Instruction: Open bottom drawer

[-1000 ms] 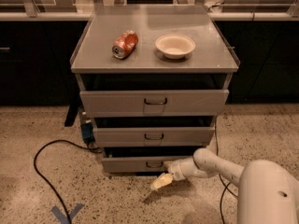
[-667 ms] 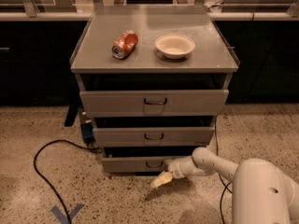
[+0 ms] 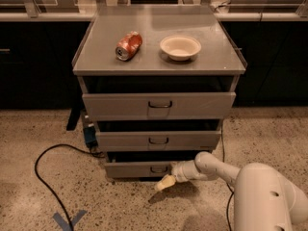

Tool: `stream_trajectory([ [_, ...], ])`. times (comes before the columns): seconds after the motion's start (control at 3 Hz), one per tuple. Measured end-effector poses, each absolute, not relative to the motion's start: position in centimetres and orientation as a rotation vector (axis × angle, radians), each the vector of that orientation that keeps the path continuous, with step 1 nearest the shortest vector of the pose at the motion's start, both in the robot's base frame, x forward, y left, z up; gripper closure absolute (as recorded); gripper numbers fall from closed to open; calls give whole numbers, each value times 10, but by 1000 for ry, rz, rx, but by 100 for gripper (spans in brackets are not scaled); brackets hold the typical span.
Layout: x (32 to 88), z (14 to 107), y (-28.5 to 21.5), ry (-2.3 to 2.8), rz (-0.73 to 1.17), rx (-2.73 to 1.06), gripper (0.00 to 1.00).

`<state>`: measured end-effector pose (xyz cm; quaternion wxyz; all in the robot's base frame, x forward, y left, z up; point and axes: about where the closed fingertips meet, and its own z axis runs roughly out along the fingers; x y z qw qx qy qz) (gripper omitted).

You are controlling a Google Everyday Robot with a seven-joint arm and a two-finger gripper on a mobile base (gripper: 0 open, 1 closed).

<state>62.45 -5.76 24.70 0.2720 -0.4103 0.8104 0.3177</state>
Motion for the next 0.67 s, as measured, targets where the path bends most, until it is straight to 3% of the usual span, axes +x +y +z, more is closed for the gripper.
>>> stream_trajectory([
  [0.67, 635, 219, -66, 2203, 865, -1067, 0],
])
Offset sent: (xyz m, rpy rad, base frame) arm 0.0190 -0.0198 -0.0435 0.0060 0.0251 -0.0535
